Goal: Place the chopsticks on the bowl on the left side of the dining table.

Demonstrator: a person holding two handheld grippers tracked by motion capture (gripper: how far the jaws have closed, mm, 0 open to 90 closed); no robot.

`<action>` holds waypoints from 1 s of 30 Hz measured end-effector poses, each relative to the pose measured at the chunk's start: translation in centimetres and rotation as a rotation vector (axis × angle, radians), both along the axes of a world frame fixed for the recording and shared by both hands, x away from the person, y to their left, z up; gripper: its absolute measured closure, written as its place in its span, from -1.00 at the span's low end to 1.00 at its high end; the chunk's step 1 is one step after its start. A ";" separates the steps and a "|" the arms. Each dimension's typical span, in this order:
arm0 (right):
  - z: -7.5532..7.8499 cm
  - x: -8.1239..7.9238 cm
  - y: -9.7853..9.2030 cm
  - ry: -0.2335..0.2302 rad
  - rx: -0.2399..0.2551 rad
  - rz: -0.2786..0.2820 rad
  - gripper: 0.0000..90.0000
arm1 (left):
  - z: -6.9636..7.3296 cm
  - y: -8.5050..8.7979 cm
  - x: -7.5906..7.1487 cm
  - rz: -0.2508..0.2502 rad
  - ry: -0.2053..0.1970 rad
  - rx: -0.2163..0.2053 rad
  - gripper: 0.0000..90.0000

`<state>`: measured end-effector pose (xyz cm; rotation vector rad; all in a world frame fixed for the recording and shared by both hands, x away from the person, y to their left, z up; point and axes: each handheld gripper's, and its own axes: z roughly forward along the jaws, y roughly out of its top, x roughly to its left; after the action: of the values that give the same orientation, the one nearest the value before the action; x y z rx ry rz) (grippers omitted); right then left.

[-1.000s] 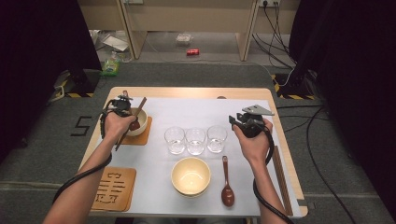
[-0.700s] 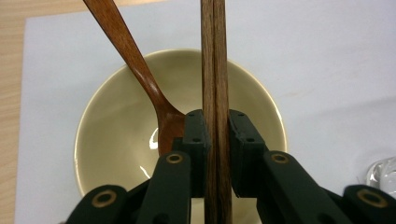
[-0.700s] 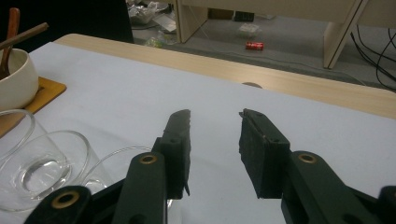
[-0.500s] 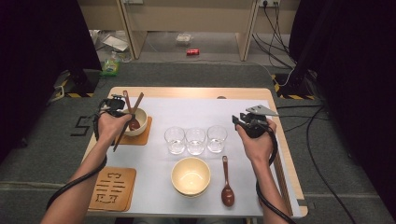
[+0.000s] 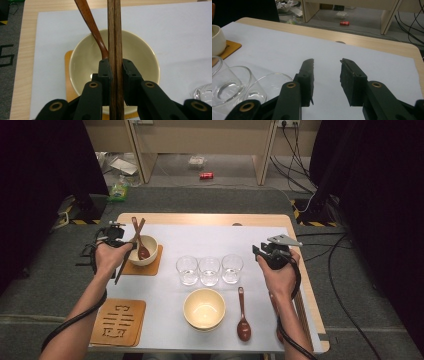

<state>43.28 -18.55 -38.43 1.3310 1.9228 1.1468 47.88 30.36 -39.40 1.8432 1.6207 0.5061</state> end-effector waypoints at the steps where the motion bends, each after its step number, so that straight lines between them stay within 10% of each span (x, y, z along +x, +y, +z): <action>1: 0.0 0.0 0.0 0.001 0.000 0.001 0.41 | 0.0 0.2 0.0 0.006 -0.002 -0.003 0.76; 30: -0.5 0.2 0.4 0.013 -0.009 0.007 0.40 | -2.1 3.2 0.6 0.109 0.106 -0.025 0.75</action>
<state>43.50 -18.18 -38.92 1.3308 1.9415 1.1338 48.49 33.58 -41.46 1.7975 1.7982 0.4394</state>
